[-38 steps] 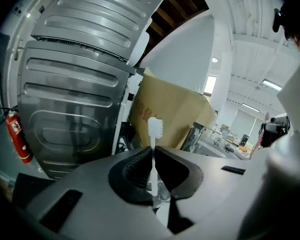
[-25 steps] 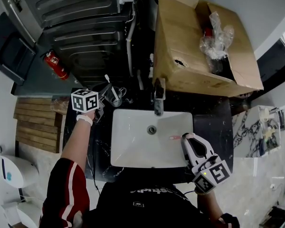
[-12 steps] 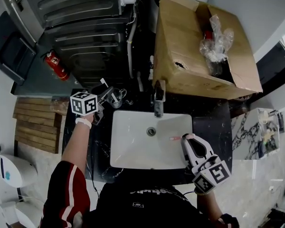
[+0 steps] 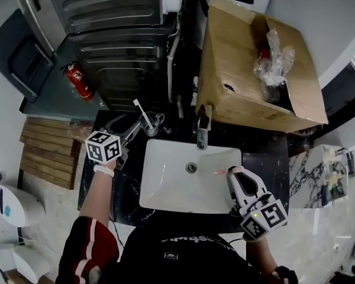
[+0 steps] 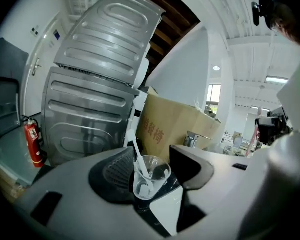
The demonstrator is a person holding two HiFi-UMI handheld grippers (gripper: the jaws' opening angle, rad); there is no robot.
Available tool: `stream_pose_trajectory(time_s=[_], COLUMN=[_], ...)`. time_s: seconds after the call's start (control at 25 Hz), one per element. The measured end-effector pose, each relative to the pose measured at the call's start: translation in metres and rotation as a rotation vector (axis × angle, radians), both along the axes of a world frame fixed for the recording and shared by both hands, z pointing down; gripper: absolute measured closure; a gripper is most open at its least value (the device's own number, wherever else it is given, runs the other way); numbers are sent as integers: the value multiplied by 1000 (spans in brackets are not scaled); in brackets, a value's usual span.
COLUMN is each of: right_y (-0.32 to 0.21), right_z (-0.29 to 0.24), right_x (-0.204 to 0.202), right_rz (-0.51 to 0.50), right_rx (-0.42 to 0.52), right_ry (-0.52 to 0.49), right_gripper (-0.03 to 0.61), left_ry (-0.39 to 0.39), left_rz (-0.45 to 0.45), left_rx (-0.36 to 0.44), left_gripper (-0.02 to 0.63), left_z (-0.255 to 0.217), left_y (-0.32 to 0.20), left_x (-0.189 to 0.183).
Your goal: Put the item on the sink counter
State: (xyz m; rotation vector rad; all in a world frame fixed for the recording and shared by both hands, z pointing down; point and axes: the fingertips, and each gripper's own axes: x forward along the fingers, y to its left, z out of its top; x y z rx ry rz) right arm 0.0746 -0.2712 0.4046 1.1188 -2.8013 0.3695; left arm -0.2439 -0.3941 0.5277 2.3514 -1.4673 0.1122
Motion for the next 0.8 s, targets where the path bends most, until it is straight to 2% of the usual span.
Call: stream_pose_trajectory(time_s=[0.2, 0.48, 0.68, 0.8], right_y=[4, 7, 9, 10], right_z=[-11, -23, -26, -28], right_x=[-11, -23, -31, -34], right_rz=[-42, -91, -115, -125], right_rx=[25, 54, 55, 59], right_ry=[-10, -30, -38, -41], right_gripper=[523, 523, 523, 523], left_ry=[-78, -167, -182, -163], left_rz=[17, 36, 18, 25], left_rx=[139, 330, 402, 425], left_gripper=[394, 502, 567, 596], left_z=[-57, -134, -166, -180], left_y=[47, 97, 127, 147], left_x=[19, 49, 60, 68])
